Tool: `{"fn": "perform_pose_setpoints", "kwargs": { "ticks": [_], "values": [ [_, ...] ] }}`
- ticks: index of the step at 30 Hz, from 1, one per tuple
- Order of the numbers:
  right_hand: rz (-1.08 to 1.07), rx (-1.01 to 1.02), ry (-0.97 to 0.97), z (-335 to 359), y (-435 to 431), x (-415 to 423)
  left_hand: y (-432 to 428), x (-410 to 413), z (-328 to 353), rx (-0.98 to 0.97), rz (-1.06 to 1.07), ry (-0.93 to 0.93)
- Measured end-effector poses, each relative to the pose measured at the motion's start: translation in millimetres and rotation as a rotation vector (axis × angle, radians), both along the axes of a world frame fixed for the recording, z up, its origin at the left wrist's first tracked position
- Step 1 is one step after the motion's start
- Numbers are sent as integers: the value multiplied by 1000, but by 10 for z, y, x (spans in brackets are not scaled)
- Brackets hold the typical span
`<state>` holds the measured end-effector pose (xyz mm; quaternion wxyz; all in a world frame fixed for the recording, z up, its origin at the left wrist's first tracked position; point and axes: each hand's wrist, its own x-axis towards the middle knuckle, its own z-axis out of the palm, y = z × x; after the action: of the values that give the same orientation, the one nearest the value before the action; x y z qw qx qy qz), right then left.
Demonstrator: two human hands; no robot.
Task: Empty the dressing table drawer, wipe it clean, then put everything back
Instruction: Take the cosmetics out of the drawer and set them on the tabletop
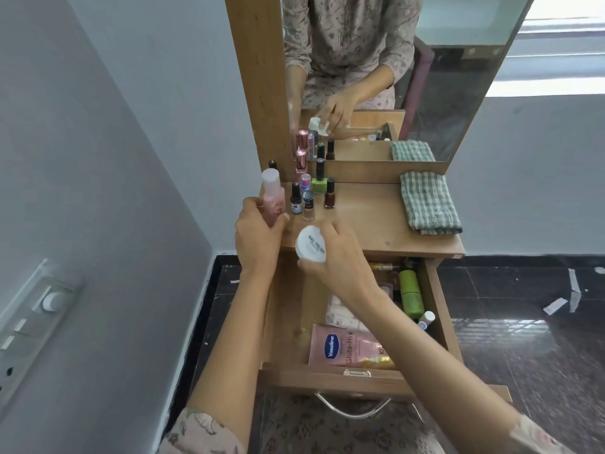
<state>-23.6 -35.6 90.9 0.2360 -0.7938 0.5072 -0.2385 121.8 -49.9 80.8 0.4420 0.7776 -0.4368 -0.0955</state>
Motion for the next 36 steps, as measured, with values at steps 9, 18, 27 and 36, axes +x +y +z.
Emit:
{"fn": "perform_pose_setpoints", "kwargs": {
  "ticks": [9,18,27,36],
  "values": [
    [-41,23,-43,-128,-356,277,-20,-53,19,36,-3,-128],
    [-41,-74,-69,-146,-281,352,54,-68,-8,53,96,-175],
    [-94,-125,-34,-50,-222,278,22,-13,-11,70,114,-165],
    [-358,387,360,-537,66,-700,460,-497,-228,-205,257,147]
  ]
}}
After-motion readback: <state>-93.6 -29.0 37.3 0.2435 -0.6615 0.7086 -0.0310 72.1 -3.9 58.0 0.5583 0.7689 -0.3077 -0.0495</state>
